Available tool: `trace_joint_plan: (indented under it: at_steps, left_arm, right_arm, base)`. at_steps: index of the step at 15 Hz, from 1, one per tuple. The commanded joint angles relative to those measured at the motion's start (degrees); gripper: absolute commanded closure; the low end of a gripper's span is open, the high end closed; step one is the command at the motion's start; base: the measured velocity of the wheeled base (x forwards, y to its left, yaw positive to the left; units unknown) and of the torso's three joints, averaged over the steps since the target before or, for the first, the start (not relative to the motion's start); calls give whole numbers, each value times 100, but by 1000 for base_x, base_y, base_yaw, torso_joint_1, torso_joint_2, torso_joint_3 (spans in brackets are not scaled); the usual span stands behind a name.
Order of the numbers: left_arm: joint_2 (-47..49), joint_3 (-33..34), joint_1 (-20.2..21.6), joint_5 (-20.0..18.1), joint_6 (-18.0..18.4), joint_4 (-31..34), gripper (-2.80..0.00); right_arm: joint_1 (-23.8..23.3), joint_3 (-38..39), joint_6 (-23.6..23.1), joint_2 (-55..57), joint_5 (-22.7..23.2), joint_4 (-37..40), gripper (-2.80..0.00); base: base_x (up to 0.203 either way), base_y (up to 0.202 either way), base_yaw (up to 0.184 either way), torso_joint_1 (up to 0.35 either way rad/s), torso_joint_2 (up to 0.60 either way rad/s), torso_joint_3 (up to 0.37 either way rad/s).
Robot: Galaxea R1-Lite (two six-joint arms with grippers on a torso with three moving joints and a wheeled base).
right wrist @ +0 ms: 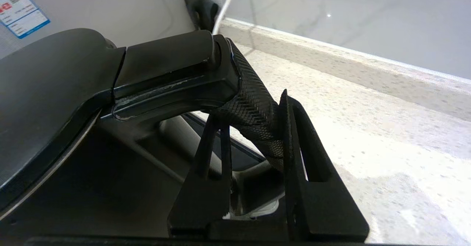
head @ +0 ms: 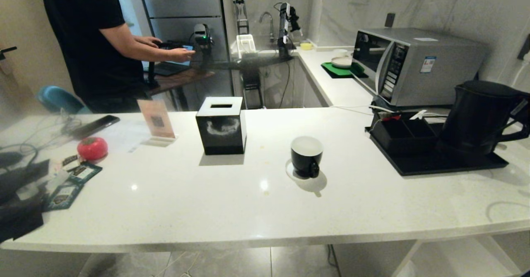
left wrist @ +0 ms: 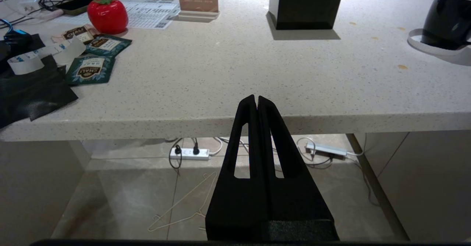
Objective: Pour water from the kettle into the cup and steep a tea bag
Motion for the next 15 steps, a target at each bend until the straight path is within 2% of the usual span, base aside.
trace_joint_plan:
  at_steps: [1, 11, 15]
  left_arm:
    - [-2, 0, 0, 5, -3, 0, 0]
    - [-2, 0, 0, 5, -3, 0, 0]
    - [-2, 0, 0, 5, -3, 0, 0]
  right_arm:
    - [-4, -96, 11, 127, -10, -21, 0]
    - [-4, -424, 6, 571, -13, -12, 0]
    - [-4, -774, 11, 769, -6, 65, 0]
  base:
    - [0, 0, 0, 0, 0, 0]
    - [0, 0, 0, 0, 0, 0]
    - [0, 0, 0, 0, 0, 0]
